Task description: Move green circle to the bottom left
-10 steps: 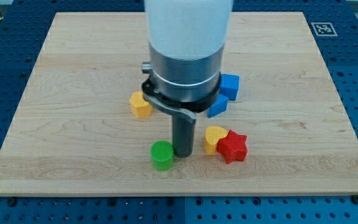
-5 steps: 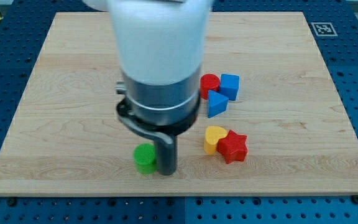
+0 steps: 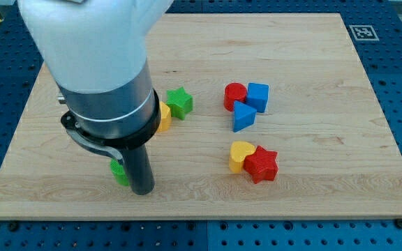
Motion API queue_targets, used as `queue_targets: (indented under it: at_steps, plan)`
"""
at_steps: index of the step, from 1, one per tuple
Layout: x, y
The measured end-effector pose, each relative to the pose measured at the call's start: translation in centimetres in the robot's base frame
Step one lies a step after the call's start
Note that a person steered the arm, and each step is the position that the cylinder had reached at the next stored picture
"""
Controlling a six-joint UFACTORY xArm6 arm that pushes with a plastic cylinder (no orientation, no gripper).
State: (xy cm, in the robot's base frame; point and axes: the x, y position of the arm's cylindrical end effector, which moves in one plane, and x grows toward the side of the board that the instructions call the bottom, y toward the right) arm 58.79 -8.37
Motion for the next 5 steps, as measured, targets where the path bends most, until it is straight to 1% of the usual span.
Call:
queue_targets:
  at_steps: [1, 2, 3, 5]
  plan:
    - [-2.1, 0.7]
    - [-2.9, -0.3]
    - [-2.2, -2.2]
    - [-0.7, -2.3]
